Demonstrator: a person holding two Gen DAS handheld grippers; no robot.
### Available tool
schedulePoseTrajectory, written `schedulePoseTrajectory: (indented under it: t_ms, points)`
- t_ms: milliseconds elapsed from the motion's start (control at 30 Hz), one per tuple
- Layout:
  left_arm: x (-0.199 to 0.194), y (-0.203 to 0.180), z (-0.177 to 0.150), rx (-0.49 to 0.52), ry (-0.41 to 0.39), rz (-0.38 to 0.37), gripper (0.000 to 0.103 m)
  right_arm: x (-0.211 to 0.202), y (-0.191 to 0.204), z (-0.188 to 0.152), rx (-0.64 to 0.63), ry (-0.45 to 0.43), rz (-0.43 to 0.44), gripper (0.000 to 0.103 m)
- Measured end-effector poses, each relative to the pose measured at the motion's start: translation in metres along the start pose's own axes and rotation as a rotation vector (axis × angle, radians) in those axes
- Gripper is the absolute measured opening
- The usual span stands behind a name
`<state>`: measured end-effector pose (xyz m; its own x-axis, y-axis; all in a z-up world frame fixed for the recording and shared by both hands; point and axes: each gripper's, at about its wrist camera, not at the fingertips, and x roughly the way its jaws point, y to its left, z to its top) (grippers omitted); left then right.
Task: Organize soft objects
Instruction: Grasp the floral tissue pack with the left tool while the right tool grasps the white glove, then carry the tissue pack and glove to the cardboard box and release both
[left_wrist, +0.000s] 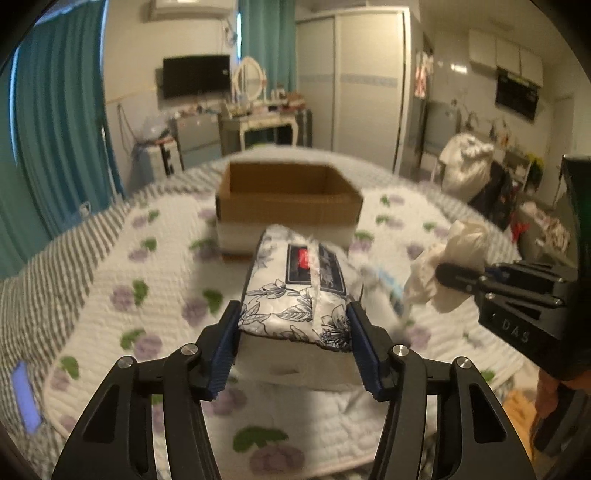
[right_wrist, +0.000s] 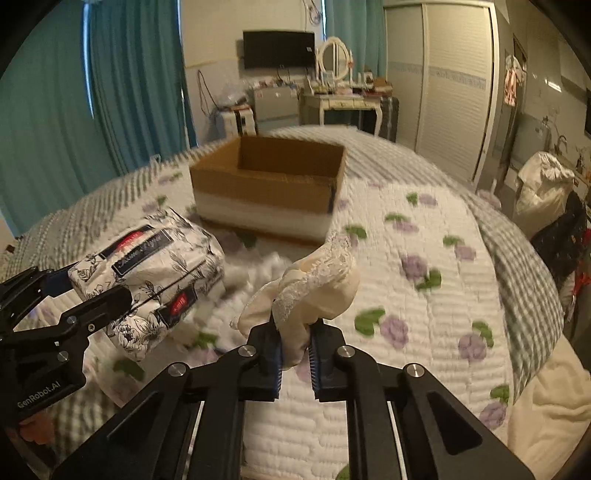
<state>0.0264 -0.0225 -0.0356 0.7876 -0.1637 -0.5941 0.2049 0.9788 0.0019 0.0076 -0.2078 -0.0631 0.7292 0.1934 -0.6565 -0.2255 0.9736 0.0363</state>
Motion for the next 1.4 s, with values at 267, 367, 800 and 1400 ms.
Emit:
schedulePoseTrajectory:
  t_ms: [267,367,800,1400]
  points:
    - [0.018,0.017,0.059,-0.019,-0.055,-0.052,0.007,0.002,0.010,0.072,-0.050,-0.101,0.037,0.011]
    - [0.031,0.024,0.055,-0.024,-0.024,-0.077,0.007,0.012,0.010,0.079,-0.045,-0.107,0.032,0.011]
    - [0.053,0.004,-0.018,-0.068,0.140,-0.146,0.066,0.032,-0.018,0.033,0.038,-0.028,0.026,0.011]
    - [0.096,-0.058,-0.027,0.036,0.219,-0.044,0.063,0.034,-0.067,0.010,0.143,-0.007,-0.011,0.011]
